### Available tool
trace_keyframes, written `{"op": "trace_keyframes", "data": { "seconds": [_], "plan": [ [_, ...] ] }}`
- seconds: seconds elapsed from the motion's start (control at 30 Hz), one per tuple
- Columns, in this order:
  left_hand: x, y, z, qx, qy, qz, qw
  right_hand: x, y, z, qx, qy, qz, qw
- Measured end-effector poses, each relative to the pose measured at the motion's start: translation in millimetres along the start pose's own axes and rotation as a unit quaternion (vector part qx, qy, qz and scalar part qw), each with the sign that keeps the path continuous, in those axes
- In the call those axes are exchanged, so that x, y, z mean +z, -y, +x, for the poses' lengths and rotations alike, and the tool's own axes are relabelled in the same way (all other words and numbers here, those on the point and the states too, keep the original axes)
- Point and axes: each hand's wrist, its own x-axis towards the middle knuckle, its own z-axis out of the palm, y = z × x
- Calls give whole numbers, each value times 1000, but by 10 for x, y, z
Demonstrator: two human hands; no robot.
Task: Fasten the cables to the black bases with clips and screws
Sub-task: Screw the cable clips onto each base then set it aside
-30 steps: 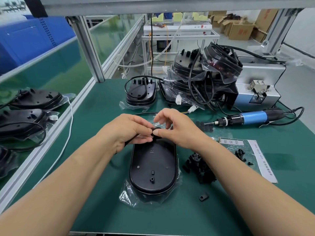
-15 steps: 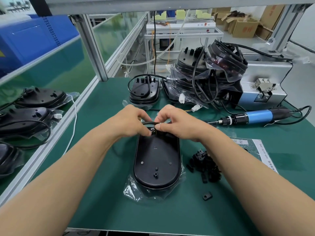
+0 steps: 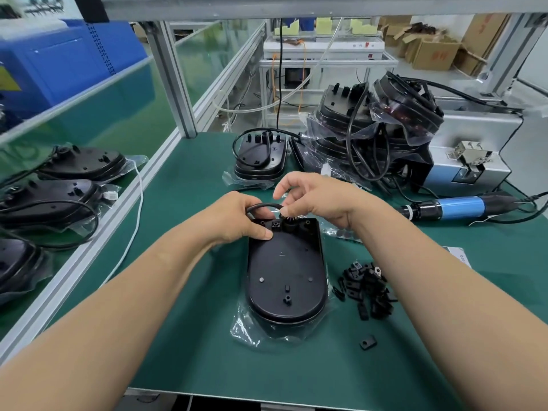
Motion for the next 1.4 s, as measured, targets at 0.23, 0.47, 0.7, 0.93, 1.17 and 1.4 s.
{"op": "trace_keyframes", "data": {
  "seconds": [0.23,0.47,0.7,0.93,1.17,1.4],
  "plan": [
    [9,18,9,0,-22,2,1000,98,72,86,3,3,-69,998],
    [31,14,4,-10,-40,-27,999,142,51,131,27,-33,-47,998],
    [51,54,-16,-6,-52,-46,998,185,4,109,26,-38,-13,999],
    [63,52,-28,-2,-47,-49,998,167,37,173,61,-24,-13,998],
    [-19,17,14,-27,-23,-67,997,135,32,184,65,-8,12,998],
    [35,43,64,-43,40,-190,980,148,-154,90,24,-43,23,999]
  ]
}}
